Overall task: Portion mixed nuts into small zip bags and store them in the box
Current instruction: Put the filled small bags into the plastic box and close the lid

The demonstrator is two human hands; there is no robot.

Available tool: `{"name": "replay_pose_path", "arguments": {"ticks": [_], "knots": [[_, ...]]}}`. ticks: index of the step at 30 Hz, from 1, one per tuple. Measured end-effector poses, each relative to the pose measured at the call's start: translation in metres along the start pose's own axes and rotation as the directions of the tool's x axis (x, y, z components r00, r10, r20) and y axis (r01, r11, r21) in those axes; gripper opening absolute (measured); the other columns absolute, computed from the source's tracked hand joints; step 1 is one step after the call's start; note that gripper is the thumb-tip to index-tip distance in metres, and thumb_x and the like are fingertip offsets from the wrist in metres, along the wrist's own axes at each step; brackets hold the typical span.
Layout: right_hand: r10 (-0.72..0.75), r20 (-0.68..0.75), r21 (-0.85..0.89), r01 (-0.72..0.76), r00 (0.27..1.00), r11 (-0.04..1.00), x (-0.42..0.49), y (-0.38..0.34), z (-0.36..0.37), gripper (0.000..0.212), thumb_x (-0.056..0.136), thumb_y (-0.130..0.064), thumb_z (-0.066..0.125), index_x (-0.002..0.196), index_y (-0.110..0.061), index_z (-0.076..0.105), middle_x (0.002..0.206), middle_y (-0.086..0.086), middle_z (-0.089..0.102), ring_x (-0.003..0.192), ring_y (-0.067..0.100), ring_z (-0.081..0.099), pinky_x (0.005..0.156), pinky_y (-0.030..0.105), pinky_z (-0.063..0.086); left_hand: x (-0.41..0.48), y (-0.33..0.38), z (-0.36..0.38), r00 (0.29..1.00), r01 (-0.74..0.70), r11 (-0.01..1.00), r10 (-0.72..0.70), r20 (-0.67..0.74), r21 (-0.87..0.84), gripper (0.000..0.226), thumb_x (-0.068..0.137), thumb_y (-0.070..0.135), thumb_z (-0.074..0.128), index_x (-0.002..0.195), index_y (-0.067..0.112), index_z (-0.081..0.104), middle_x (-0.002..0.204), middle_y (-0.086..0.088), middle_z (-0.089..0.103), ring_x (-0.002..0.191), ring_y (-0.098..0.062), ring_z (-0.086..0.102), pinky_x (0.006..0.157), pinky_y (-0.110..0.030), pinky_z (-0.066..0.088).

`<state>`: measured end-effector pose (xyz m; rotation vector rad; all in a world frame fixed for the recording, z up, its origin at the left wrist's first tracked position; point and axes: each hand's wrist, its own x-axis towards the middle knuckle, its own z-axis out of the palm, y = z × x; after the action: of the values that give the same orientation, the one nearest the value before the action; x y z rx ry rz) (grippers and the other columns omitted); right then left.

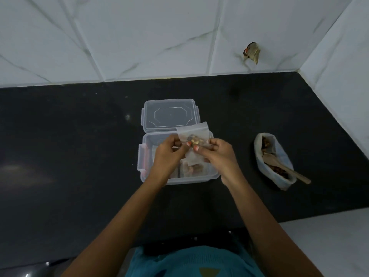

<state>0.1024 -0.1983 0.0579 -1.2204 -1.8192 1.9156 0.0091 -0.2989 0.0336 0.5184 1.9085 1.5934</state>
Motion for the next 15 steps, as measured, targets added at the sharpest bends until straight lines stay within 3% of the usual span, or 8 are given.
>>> {"name": "replay_pose_path", "arguments": {"ticks": [4,9,12,15], "knots": [[-0.029,-0.050,-0.114,0.023,0.998,0.993,-0.001,0.009,0.021,0.012,0.086,-0.014,0.063,0.096,-0.008,0.063,0.087,0.006,0.068,0.071,0.010,0.065,0.060,0.019,0.056,0.002,-0.008,-0.021,0.997,0.073,0.996,-0.072,-0.033,0.042,0.025,0.088,0.014,0.061,0.110,0.005,0.058,0.081,0.003,0.059,0.077,-0.011,0.061,0.067,-0.021,0.052],[-0.034,-0.078,-0.374,0.002,0.996,0.927,0.006,0.021,0.034,0.020,0.087,-0.013,0.062,0.103,-0.003,0.062,0.088,0.006,0.067,0.076,0.017,0.066,0.074,0.034,0.056,0.003,-0.014,-0.029,0.991,0.125,0.974,-0.115,-0.061,0.188,0.036,0.086,0.012,0.063,0.114,0.016,0.040,0.084,-0.002,0.058,0.076,-0.013,0.061,0.057,-0.020,0.051],[-0.071,-0.087,-0.667,-0.005,0.994,0.745,0.012,0.027,0.039,0.029,0.089,-0.018,0.060,0.116,-0.012,0.055,0.105,0.003,0.063,0.089,0.016,0.062,0.073,0.028,0.051,0.005,-0.022,-0.025,0.998,0.059,0.928,-0.045,-0.045,0.367,0.029,0.088,0.007,0.059,0.101,0.016,0.035,0.080,0.000,0.053,0.071,-0.009,0.055,0.053,-0.016,0.045],[-0.101,-0.050,-0.836,0.014,0.994,0.549,0.018,0.030,0.044,0.027,0.092,-0.015,0.053,0.119,-0.016,0.051,0.107,0.001,0.059,0.087,0.014,0.057,0.070,0.026,0.045,0.008,-0.028,-0.022,1.000,0.016,0.838,-0.012,-0.011,0.545,0.010,0.089,0.003,0.055,0.093,0.008,0.048,0.090,-0.008,0.055,0.080,-0.016,0.053,0.064,-0.019,0.041]]}}
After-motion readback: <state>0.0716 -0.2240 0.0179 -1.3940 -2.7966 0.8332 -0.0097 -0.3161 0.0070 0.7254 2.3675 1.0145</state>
